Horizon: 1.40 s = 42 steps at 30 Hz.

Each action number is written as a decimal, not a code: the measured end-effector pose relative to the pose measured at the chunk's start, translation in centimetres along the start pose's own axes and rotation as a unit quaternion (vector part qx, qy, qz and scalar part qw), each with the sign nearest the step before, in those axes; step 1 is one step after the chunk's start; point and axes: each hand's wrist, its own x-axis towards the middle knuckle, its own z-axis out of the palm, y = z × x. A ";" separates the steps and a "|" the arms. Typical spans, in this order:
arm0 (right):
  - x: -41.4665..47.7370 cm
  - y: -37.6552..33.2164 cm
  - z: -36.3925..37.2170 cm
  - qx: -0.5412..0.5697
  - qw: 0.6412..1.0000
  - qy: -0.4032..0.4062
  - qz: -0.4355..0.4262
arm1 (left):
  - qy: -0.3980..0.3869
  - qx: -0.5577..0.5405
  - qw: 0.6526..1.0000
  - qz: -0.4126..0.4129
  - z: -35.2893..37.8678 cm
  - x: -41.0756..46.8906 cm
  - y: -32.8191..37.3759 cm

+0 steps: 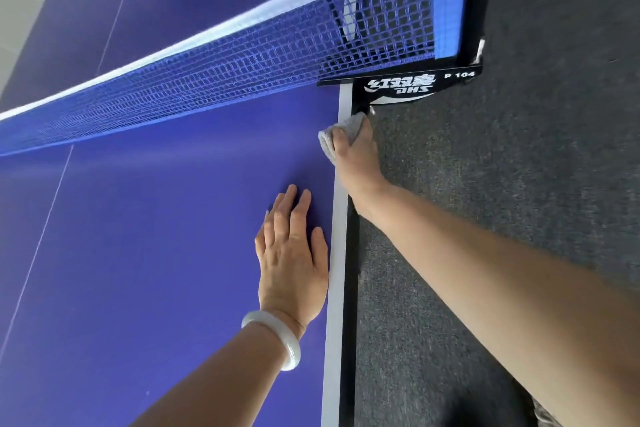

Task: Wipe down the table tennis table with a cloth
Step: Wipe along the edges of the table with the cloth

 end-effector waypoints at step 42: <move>-20.5 8.6 -0.1 -0.026 1.000 -0.009 -0.002 | -0.024 -0.087 0.992 0.087 -1.2 -14.1 -5.6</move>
